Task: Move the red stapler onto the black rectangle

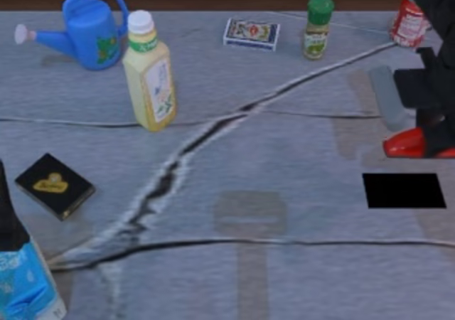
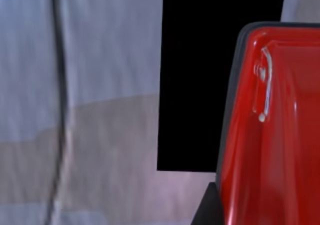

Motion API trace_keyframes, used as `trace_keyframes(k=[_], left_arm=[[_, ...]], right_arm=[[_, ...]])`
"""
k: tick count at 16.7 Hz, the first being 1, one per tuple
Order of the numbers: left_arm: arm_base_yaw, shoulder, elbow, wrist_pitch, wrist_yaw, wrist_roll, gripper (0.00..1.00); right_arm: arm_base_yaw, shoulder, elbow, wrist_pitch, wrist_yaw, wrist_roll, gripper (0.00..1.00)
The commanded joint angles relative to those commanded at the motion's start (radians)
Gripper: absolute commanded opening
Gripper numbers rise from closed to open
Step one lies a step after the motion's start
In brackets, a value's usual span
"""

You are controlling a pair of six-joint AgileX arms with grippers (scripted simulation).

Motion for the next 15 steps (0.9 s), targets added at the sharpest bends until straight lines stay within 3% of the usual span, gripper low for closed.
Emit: trace_keyframes(k=[6, 12, 15], left_arm=[[0.0, 0.0, 0.0, 0.0, 0.0, 0.0, 1.0], [0.0, 0.0, 0.0, 0.0, 0.0, 0.0, 1.0], [0.0, 0.0, 0.0, 0.0, 0.0, 0.0, 1.0]], right_arm=[[0.001, 0.07, -0.177, 0.258, 0.002, 0.003, 0.0], [0.002, 0.083, -0.206, 0.296, 0.002, 0.002, 0.0], [0.002, 0.083, -0.206, 0.296, 0.002, 0.002, 0.23]])
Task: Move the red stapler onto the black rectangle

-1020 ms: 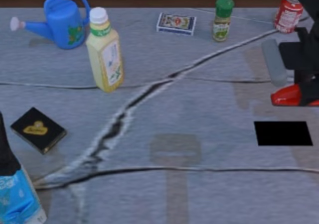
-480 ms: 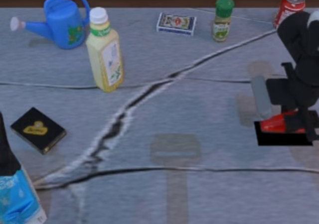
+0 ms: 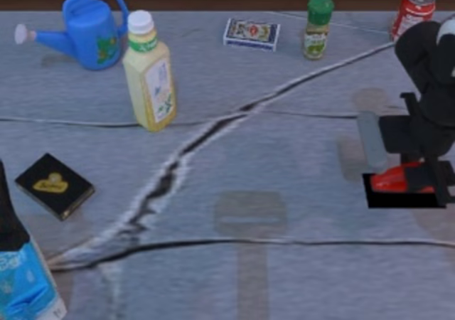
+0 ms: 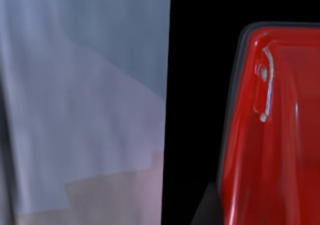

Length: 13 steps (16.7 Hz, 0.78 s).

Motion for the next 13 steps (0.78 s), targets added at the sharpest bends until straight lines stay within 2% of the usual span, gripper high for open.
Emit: trace_keyframes(k=[10, 13], left_arm=[[0.0, 0.0, 0.0, 0.0, 0.0, 0.0, 1.0], [0.0, 0.0, 0.0, 0.0, 0.0, 0.0, 1.0]], right_arm=[[0.0, 0.0, 0.0, 0.0, 0.0, 0.0, 0.98], [0.0, 0.0, 0.0, 0.0, 0.0, 0.0, 1.0]])
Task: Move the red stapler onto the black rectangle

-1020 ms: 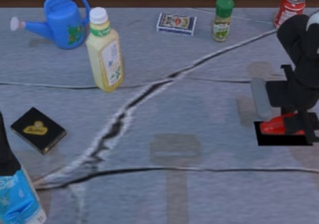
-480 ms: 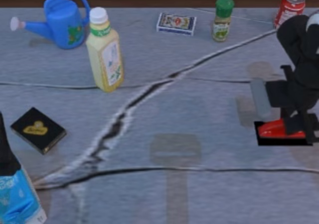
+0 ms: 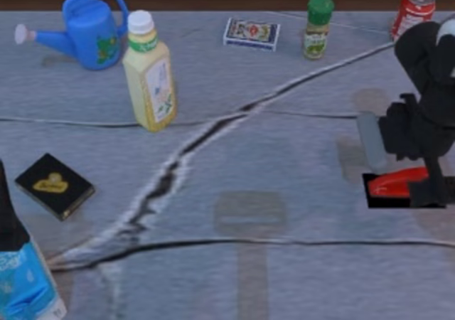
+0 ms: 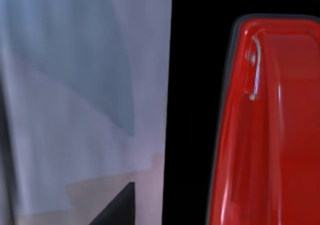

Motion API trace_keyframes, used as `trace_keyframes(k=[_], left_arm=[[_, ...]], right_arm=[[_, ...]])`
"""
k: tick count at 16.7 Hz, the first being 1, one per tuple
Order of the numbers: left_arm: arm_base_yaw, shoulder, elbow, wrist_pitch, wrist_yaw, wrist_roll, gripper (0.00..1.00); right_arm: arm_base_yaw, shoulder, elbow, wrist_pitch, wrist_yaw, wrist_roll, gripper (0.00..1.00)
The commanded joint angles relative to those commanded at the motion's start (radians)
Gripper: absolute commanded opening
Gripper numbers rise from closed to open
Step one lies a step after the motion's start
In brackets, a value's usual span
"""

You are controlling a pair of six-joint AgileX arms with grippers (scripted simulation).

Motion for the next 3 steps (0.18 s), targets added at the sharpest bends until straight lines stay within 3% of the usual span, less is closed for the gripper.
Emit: trace_keyframes(k=[3], left_arm=[[0.0, 0.0, 0.0, 0.0, 0.0, 0.0, 1.0]], right_arm=[[0.0, 0.0, 0.0, 0.0, 0.0, 0.0, 1.0]])
